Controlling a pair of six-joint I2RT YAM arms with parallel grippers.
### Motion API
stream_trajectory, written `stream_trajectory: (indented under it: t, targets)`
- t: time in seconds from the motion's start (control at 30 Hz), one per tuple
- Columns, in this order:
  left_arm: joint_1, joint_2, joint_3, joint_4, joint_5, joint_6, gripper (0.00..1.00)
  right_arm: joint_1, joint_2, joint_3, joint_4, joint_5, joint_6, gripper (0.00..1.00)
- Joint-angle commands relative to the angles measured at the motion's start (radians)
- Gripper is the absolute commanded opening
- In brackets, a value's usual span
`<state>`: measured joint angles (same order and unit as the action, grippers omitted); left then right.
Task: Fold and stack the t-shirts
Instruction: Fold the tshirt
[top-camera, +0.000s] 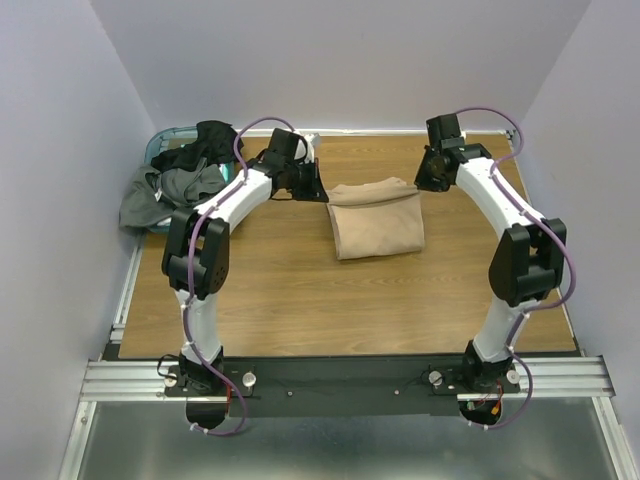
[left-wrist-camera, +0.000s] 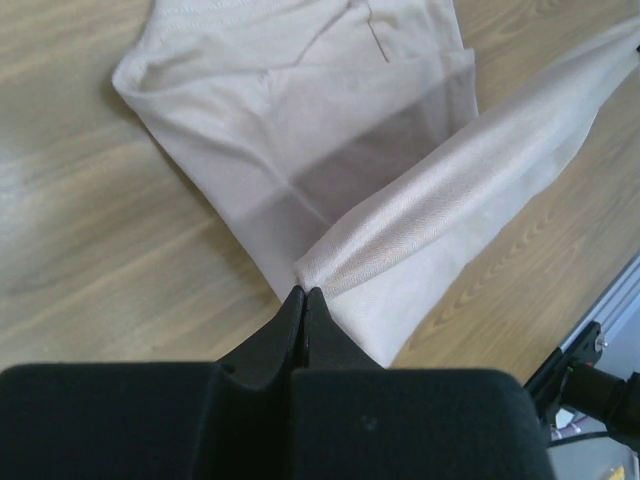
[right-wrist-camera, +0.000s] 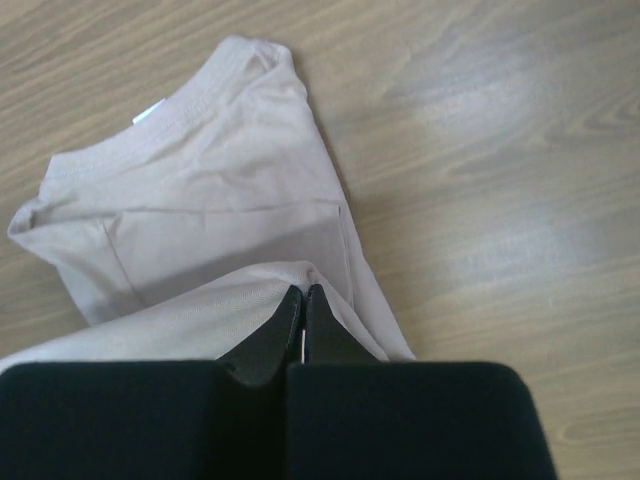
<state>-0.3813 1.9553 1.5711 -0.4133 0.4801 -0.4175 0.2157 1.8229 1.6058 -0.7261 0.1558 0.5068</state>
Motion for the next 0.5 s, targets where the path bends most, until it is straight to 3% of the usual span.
stream_trajectory:
  t: [0.0,0.47]
  targets:
    - [0.030,0.066,0.078,-0.065,0.009,0.042,0.00,-0.016,0.088,0.083,0.042,0.091,-0.047,0.01]
    - [0.062,0.195,0.171,-0.035,0.035,0.022,0.00,-0.029,0.274,0.239,0.051,0.088,-0.093,0.00]
